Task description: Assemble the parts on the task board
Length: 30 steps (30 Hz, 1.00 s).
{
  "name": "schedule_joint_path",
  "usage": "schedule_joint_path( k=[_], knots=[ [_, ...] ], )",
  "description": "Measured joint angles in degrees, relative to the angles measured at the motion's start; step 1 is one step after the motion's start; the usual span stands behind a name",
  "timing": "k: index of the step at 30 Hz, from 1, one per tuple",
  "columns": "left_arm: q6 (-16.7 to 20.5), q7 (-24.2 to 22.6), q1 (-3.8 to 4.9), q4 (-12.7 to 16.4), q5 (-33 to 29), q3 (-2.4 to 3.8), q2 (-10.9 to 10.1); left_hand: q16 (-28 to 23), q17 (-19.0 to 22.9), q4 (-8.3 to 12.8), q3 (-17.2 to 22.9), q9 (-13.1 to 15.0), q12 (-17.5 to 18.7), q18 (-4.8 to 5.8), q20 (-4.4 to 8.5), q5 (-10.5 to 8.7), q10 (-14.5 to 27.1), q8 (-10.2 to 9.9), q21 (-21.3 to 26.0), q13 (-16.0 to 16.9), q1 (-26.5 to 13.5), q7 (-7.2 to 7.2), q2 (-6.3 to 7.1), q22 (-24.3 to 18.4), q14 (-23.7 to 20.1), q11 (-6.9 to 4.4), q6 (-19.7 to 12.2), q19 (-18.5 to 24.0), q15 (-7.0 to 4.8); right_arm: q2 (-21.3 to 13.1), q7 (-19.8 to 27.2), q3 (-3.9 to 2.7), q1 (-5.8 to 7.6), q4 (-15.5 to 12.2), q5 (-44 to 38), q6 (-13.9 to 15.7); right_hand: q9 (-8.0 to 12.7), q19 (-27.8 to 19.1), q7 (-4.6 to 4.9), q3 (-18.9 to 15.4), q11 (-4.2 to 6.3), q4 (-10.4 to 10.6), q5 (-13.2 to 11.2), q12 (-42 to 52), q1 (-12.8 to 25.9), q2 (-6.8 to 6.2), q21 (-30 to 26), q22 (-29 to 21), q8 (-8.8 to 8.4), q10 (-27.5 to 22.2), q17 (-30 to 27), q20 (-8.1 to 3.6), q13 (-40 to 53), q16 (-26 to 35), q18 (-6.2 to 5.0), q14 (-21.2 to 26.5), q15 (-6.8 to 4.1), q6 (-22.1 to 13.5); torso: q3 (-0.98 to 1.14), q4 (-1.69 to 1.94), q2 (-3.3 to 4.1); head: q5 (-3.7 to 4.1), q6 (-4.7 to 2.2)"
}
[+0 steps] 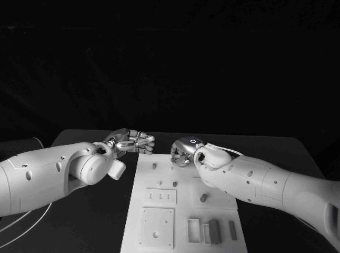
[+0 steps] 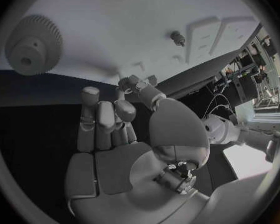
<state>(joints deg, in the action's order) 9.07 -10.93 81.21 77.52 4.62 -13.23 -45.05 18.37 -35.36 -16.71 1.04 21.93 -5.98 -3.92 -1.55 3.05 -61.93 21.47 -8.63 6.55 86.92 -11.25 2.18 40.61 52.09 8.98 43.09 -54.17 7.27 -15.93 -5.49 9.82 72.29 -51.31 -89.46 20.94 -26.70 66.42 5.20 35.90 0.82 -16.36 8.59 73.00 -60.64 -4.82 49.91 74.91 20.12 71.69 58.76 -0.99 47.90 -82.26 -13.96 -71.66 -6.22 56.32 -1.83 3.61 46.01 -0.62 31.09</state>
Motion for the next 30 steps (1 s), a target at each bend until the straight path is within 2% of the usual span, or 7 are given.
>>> schedule_joint_path(
  k=[6, 8, 10, 14, 30],
  knots=[
    [0.0, 0.0, 0.01, 0.0, 0.0, 0.0, 0.0, 0.0, 0.0, 0.0, 0.0, 0.0, 0.0, 0.08, 0.0, 0.0, 0.0, 0.0, 0.0, 0.0, 0.0, 0.0, 0.0, 0.0, 0.0, 0.0, 0.0, 0.0, 0.0, 0.2, 0.0, 0.12, 0.0, 0.3, 0.0, 0.0, 0.0, 0.0, 0.06, 0.0, 0.0, 0.0, -0.2, 0.0, 0.0, 0.0, 0.0, 0.0, 0.03, 0.0, -0.3, 0.01, 0.0, 0.0, 0.0, 0.2, -0.1, -0.1, -0.02, 0.01, 0.0, 0.06, -0.05],
    [0.0, 0.0, 0.02, 0.0, 0.0, 0.0, 0.0, 0.0, 0.0, 0.0, 0.0, 0.0, 0.0, 0.11, 0.0, 0.0, 0.0, 0.0, 0.0, 0.0, 0.0, 0.0, 0.0, 0.0, 0.0, 0.0, 0.0, 0.0, 0.0, 0.2, 0.0, 0.18, 0.0, 0.4, 0.0, 0.0, -0.4, 0.0, 0.61, 0.0, -0.02, 0.0, -0.2, 0.0, 0.0, -0.03, 0.0, 0.0, -0.02, 0.0, -0.5, 0.0, 0.0, 0.0, 0.0, 0.3, -0.17, -0.6, -0.02, 0.01, 0.0, 0.07, -0.05],
    [0.0, 0.0, 0.02, 0.0, 0.0, 0.0, 0.0, 0.0, 0.0, 0.0, 0.0, 0.0, 0.0, 0.14, 0.0, 0.0, 0.0, 0.0, 0.0, 0.0, 0.0, 0.0, 0.0, 0.0, 0.0, 0.0, 0.0, 0.0, 0.0, 0.3, -0.1, 0.22, 0.0, 0.5, 0.0, 0.0, -0.8, -0.2, 1.31, 0.0, -0.33, 0.0, -0.4, 0.0, 0.2, -0.19, 0.0, 0.0, -1.06, -0.3, -0.7, -0.03, 0.0, 0.0, 0.0, 0.5, 0.04, -1.4, -0.02, 0.01, 0.0, 0.07, -0.05],
    [0.0, 0.0, 0.04, 0.0, 0.0, 0.0, 0.0, 0.0, 0.0, 0.0, 0.0, 0.0, 0.0, 0.36, 0.0, 0.0, 0.0, 0.0, 0.0, 0.0, 0.0, 0.0, 0.0, 0.0, 0.0, 0.0, 0.0, 0.0, 0.0, 0.3, -0.1, 0.3, 0.0, 0.7, 0.1, 0.0, -0.8, -0.3, 1.47, 0.0, -0.73, 0.0, -0.6, 0.0, 0.2, -0.56, 0.0, 0.0, -1.84, -0.3, -1.1, -0.11, 0.0, 0.0, 0.0, 1.0, 0.31, -2.6, -0.02, 0.01, 0.01, 0.06, -0.02],
    [0.0, 0.0, 0.12, 0.0, 0.0, 0.0, 0.1, 0.0, -0.1, 0.0, 0.0, 0.0, 0.2, 0.41, 0.0, 0.0, 0.0, -0.2, 0.0, 0.0, 0.2, 0.0, 0.23, 0.0, 0.0, 0.0, 0.0, 0.0, 0.0, 0.4, -0.4, 0.33, -0.02, 0.8, 0.1, 0.0, -0.5, -0.4, 1.73, 0.0, -0.93, 0.0, -0.8, 0.0, 0.1, -0.69, 0.0, 0.0, -2.07, -0.5, -1.4, -0.01, 0.0, 0.2, 0.01, 1.2, 0.51, -3.1, 0.01, 0.04, 0.03, 0.09, -0.04]
  ],
)
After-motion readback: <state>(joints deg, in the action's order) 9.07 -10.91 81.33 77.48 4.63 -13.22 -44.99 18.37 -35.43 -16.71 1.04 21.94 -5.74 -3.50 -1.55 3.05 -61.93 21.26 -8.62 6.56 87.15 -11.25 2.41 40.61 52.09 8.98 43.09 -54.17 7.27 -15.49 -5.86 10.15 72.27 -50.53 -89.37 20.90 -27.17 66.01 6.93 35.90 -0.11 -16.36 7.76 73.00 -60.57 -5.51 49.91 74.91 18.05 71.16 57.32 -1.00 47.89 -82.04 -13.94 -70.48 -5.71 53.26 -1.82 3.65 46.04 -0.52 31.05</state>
